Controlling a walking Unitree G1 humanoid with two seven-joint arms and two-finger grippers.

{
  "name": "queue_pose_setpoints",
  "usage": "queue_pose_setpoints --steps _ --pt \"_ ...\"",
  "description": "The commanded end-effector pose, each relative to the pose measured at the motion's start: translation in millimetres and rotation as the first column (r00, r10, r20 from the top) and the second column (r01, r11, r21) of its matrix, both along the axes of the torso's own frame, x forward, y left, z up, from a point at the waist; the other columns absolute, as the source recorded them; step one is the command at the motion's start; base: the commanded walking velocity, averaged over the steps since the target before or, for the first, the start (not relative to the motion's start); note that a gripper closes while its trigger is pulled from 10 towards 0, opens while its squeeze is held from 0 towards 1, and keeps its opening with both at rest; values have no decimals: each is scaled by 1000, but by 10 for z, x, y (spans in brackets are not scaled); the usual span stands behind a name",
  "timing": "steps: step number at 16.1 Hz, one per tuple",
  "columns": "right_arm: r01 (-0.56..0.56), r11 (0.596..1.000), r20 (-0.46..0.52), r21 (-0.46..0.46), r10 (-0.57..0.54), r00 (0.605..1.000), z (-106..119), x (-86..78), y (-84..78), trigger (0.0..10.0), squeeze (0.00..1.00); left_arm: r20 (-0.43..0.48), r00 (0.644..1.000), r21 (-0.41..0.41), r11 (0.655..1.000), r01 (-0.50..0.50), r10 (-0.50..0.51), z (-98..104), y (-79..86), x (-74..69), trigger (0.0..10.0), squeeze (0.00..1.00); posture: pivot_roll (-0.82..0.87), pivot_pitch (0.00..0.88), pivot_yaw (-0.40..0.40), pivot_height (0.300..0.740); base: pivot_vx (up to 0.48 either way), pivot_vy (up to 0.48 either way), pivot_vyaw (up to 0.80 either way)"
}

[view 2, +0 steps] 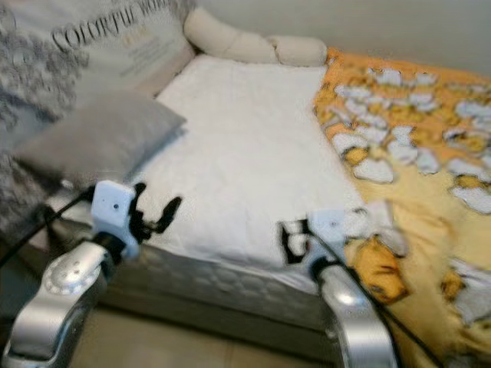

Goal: Clean up the room

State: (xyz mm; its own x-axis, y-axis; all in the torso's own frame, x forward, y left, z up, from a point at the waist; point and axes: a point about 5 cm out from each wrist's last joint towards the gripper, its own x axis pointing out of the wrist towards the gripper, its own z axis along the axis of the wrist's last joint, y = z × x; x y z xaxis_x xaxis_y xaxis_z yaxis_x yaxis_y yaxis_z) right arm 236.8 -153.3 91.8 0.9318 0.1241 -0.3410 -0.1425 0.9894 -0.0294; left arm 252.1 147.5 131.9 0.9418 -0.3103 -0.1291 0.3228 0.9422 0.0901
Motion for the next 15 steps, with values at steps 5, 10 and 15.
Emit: queue_pose_setpoints --steps 5,10,15 --pt "1 1000 13 -19 -1 1000 37 36 -54 10000 0 2 1000 12 1000 7 -7 14 -3 19 10000 0 -57 0 14 740 0 0 0" --pt "-27 1000 16 -13 28 999 34 68 16 10000 0 -10 999 -9 999 34 -34 9 -8 11 10000 0 -55 0 18 740 0 0 0" --pt "-49 999 10 -10 49 999 20 188 117 10000 0 -25 998 -4 999 53 -53 8 39 14 10000 0 -44 0 22 740 175 0 -241"
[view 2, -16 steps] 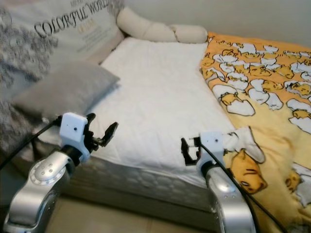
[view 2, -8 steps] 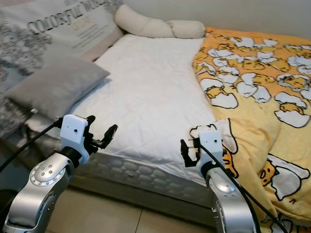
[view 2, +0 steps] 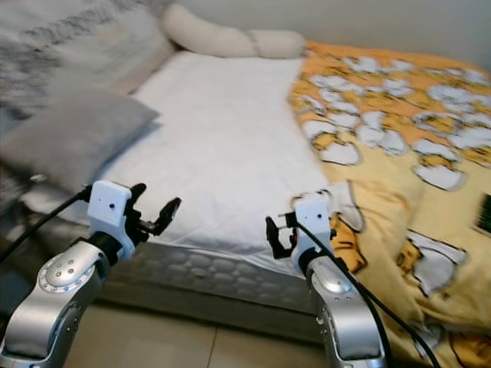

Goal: Clean up the room

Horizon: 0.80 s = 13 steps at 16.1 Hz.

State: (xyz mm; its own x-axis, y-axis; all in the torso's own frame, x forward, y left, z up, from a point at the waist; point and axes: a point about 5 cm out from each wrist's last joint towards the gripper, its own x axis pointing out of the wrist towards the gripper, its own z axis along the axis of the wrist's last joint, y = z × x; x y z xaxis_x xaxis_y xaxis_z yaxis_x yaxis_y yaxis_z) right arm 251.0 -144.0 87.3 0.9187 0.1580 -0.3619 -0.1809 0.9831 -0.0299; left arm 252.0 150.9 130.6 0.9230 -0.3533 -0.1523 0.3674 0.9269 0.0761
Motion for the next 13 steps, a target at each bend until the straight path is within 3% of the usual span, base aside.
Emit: queue_pose_setpoints --steps 1,4,8,12,13 --pt "-16 1000 36 -5 16 999 70 67 37 10000 0 2 1000 7 1000 7 -7 23 20 17 10000 0 -42 0 22 740 304 0 0" --pt "-33 999 34 -7 33 999 63 112 65 10000 0 2 1000 11 1000 3 -3 34 52 22 10000 0 -37 0 20 740 307 0 0" --pt "-40 999 24 -11 40 999 40 125 78 10000 0 0 1000 13 1000 5 -5 36 57 17 10000 0 -35 0 20 740 306 0 -800" --pt "-40 999 20 -11 40 999 25 127 84 10000 0 -4 1000 11 1000 11 -11 35 53 21 10000 0 -36 0 22 740 307 0 0" --pt "-34 999 9 1 34 999 14 126 84 10000 0 -4 1000 11 1000 12 -12 37 56 22 10000 0 -35 0 22 740 307 0 -788"
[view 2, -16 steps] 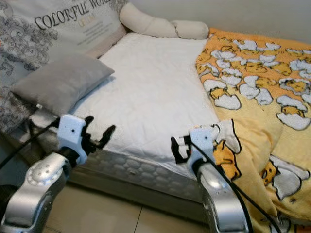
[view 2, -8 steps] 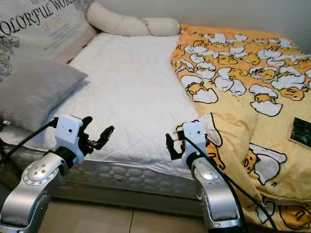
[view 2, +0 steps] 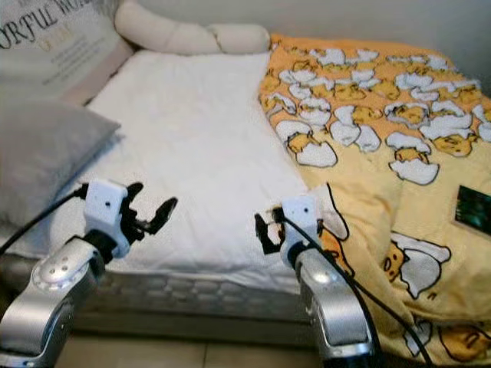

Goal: Clean up the room

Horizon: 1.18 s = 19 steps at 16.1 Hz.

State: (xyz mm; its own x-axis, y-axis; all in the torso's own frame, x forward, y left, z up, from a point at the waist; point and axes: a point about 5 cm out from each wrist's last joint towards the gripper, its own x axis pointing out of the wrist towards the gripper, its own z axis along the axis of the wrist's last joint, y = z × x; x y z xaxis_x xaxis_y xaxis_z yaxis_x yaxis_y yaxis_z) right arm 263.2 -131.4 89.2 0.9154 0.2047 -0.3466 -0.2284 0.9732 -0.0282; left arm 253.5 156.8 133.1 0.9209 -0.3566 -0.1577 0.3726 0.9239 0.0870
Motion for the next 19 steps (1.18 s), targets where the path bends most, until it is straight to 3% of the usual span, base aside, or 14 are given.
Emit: queue_pose_setpoints --steps 1,8,14,17,18,19 --pt "8 1000 -3 -8 -8 1000 -3 6 -39 10000 0 -3 1000 -1 1000 7 -7 12 0 6 10000 0 -35 0 22 740 307 0 -788" --pt "11 1000 -5 -4 -11 1000 -9 14 -43 10000 0 -2 1000 0 1000 10 -10 23 6 11 10000 0 -31 0 24 740 305 0 -336" --pt "14 1000 6 -21 -14 1000 -10 17 -81 10000 0 -2 1000 -3 1000 21 -21 22 -19 3 10000 0 -28 0 20 740 317 0 0" --pt "-21 997 -83 -69 15 996 -134 5 -124 10000 0 -23 995 -7 996 94 -94 14 -68 -50 10000 0 -23 0 23 740 92 0 0" --pt "-34 995 -127 -93 22 992 -193 12 -152 10000 596 -37 990 -14 990 138 -139 9 -99 -69 10000 0 -24 0 26 740 0 0 0" --pt "-37 990 -166 -133 15 986 -258 38 -200 10000 1000 -69 976 -22 978 206 -207 -10 -142 -102 10000 0 -21 0 26 740 0 0 0"
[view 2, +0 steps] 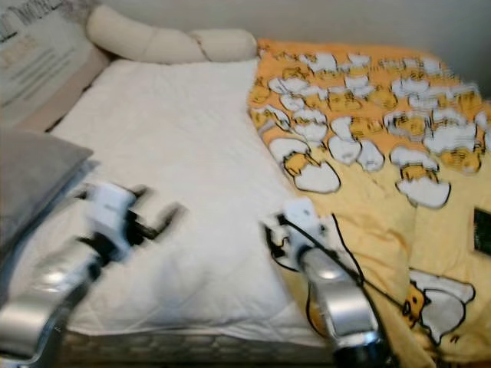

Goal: Clean up the room

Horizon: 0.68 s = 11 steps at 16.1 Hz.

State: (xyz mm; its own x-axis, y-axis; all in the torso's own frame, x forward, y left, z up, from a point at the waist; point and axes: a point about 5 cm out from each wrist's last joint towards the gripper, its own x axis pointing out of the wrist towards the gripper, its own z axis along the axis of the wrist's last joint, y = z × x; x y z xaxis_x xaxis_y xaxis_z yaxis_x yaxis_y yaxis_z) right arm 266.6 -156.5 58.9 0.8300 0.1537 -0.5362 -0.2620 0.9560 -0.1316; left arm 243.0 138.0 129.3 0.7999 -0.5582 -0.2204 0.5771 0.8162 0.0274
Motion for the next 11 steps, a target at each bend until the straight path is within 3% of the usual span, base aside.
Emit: queue_pose_setpoints --steps 1,5,7,9,10,11 --pt "-10 1000 -34 -24 9 999 -27 62 -10 10000 1000 -61 995 4 997 77 -77 -19 -11 -45 10000 0 -19 0 26 740 0 0 0" --pt "-53 998 -178 -19 49 983 -150 177 -104 10000 1000 -159 949 95 953 288 -271 -90 -38 -96 10000 0 -14 0 28 740 0 0 0" --pt "-91 995 -246 28 95 965 -234 231 -94 10000 1000 -197 927 116 932 344 -318 -98 -29 -101 10000 0 -21 0 39 740 0 0 0" --pt "-102 995 -282 -6 97 955 -312 302 -131 10000 1000 -203 921 121 924 362 -334 -80 -26 -87 10000 0 -26 0 46 740 0 0 0" --pt "-101 995 -288 -17 92 953 -333 339 -142 10000 698 -203 919 120 922 367 -339 -73 -30 -83 10000 0 -25 0 49 740 0 0 0" --pt "-112 994 -292 -21 101 951 -351 378 -140 10000 0 -206 915 120 919 376 -347 -71 -36 -88 10000 0 -23 0 48 740 0 0 0"
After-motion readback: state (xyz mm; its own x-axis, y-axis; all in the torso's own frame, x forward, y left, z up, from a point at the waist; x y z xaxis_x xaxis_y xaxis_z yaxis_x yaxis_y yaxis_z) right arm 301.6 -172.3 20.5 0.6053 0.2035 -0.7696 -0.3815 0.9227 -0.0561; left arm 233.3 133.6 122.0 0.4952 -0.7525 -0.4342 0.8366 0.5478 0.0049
